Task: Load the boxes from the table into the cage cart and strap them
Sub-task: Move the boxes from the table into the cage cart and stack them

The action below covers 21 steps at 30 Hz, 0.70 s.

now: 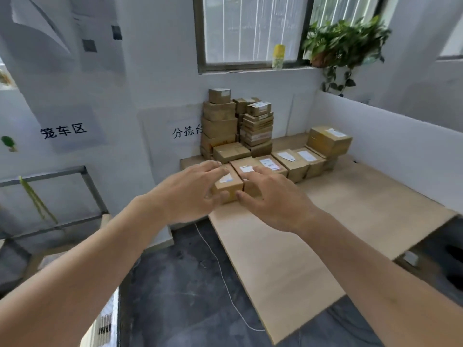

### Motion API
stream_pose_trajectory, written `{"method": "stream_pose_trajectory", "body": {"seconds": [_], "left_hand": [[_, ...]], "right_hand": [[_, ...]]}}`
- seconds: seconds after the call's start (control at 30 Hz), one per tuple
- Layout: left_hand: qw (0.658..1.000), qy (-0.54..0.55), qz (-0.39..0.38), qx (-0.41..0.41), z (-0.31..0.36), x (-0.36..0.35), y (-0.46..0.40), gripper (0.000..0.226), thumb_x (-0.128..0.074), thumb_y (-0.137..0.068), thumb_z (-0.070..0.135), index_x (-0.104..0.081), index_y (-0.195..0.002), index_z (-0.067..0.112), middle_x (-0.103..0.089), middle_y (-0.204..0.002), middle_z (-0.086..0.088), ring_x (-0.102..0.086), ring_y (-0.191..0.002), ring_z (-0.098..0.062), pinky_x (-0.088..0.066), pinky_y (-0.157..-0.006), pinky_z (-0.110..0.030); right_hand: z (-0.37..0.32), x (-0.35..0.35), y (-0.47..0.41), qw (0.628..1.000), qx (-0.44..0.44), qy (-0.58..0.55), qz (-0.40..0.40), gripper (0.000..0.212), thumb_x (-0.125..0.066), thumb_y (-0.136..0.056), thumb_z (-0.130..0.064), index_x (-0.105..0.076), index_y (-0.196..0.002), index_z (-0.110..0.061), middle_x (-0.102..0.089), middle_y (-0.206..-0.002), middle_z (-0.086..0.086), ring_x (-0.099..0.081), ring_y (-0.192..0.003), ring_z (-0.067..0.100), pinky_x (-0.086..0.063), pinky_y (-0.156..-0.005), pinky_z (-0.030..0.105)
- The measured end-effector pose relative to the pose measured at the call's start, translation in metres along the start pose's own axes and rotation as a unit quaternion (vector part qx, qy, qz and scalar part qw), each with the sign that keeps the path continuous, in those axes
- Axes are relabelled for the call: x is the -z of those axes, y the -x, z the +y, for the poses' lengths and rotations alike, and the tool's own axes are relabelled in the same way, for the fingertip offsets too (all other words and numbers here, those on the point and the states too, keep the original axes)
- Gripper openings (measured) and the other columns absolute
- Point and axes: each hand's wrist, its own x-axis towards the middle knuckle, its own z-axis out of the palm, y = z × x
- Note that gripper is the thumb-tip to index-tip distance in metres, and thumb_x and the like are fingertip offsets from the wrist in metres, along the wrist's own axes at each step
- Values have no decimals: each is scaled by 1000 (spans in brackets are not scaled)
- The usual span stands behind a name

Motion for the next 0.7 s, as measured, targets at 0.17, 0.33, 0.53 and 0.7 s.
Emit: {"method": "stream_pose_trajectory", "body": {"seconds": [0.17, 0.33, 0.53, 0.7], "left_hand": [[999, 0, -7, -42, 50, -8, -53, 62, -51, -104, 53, -34, -160, 31, -31, -164, 11, -46, -139, -13, -40, -113, -32], [998, 0, -2, -65, 114, -28, -114, 59, -47, -104, 56, -36, -157, 34, -33, -162, 14, -42, -142, -14, -43, -111, -36], [997, 18, -24, -74, 204, -71, -209, 58, -43, -100, 62, -42, -151, 34, -43, -152, 10, -51, -131, -17, -49, -104, -42], [997, 45, -22, -62, 275, -99, -284, 52, -45, -103, 55, -40, -151, 35, -45, -147, 11, -50, -129, -17, -50, -102, -42]], "right_hand": [[60, 25, 15, 999, -36, 0, 28, 64, -45, -101, -64, -44, -154, -30, -42, -159, -2, -39, -146, 20, -42, -112, 42], [146, 44, 22, 997, -61, -4, 52, 67, -42, -98, -68, -45, -154, -32, -39, -162, -3, -36, -149, 18, -42, -113, 42], [277, 78, 29, 996, -74, -2, 44, 62, -45, -99, -63, -47, -153, -32, -38, -163, -1, -36, -149, 19, -39, -116, 42], [370, 109, 28, 997, -69, -12, 26, 56, -49, -102, -57, -49, -152, -32, -40, -161, -4, -38, -146, 16, -40, -110, 36]]}}
